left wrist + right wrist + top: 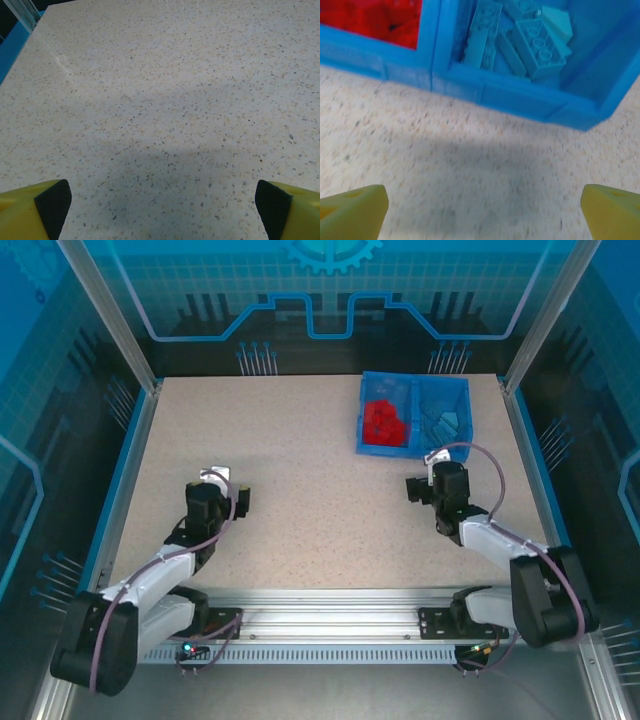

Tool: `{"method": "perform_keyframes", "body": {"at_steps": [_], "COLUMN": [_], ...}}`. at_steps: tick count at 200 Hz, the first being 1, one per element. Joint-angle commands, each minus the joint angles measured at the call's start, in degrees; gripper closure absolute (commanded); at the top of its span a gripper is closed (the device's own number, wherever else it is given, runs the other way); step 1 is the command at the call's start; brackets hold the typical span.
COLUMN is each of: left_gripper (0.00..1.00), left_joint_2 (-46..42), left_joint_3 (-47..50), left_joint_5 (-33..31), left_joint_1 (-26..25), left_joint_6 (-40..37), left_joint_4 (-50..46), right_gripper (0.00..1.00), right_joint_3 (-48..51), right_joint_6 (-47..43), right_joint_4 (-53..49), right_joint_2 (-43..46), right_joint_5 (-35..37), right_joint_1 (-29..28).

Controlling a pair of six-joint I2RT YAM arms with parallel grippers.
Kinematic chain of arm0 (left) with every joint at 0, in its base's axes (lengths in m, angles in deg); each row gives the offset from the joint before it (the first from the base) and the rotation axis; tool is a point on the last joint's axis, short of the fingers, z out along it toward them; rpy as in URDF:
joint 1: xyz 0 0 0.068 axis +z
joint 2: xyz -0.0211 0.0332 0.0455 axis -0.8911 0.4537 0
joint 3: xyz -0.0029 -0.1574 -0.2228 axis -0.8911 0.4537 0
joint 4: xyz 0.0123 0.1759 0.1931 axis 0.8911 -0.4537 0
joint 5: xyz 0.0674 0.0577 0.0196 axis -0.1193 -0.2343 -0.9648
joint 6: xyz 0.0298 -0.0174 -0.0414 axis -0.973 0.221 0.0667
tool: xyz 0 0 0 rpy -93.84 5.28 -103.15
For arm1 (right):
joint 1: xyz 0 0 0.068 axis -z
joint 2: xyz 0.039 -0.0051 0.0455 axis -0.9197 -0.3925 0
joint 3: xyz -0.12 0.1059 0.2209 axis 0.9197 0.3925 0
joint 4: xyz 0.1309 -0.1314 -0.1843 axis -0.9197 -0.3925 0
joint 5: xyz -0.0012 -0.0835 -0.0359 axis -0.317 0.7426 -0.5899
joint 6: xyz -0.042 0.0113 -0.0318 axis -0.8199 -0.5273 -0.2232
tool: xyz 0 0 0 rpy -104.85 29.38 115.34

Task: Sort the legos into containers by color

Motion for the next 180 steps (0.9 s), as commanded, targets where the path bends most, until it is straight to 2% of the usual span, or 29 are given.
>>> {"method": "perform_keyframes", "body": {"at_steps": [1, 14, 27, 32, 42, 50, 58, 68, 78, 95, 106, 180], "left_gripper": [0.01, 0.01, 0.01, 0.01, 0.01, 0.01, 0.01, 0.01, 0.01, 0.01, 0.01, 0.01], "left_joint_2": [2.5, 4.5, 7.0, 8.0, 10.3, 12.1, 14.0, 16.6, 19.9, 25.1, 28.8, 28.2], "left_joint_3": [0.6, 0.8, 0.2, 0.0, -0.6, -1.2, -2.1, -5.0, -6.2, -8.1, -7.2, -7.4], "left_joint_5": [5.2, 8.0, 10.2, 11.1, 13.3, 16.4, 19.0, 20.7, 21.6, 17.4, 18.4, 19.2], "left_joint_1": [2.0, 2.7, 3.3, 3.5, 4.3, 5.2, 6.2, 7.3, 7.7, 9.2, 11.2, 11.5], "left_joint_6": [-1.6, -2.7, -4.0, -4.5, -4.9, -4.8, -3.7, -1.3, 0.2, 3.8, 5.8, 5.6], "left_joint_4": [9.1, 12.6, 15.1, 15.9, 18.0, 20.2, 22.0, 20.0, 22.0, 23.4, 28.8, 27.4], "right_gripper": [0.0, 0.0, 0.0, 0.0, 0.0, 0.0, 0.0, 0.0, 0.0, 0.0, 0.0, 0.0], "right_joint_3": [1.3, 0.9, 4.9, 5.5, 2.8, 4.2, 3.4, 3.8, 3.7, 3.4, 3.4, 3.2], "right_joint_6": [-3.3, -1.1, -1.0, -0.9, 2.2, 2.1, 2.7, 2.3, 2.2, 2.0, 2.0, 1.7], "right_joint_4": [17.8, 20.3, 34.7, 39.4, 28.0, 32.9, 29.9, 31.3, 31.3, 30.6, 30.7, 30.5], "right_joint_2": [-4.3, -6.6, -13.6, -15.5, -12.3, -13.4, -12.6, -13.0, -13.1, -13.1, -13.0, -13.1], "right_joint_5": [-3.9, -8.2, -10.7, -7.7, -7.5, -9.4, -8.8, -8.0, -7.5, -7.0, -7.0, -6.6], "right_joint_1": [2.8, 4.5, 5.4, 5.3, 6.4, 7.4, 7.4, 7.0, 6.8, 6.3, 6.3, 6.0]}}
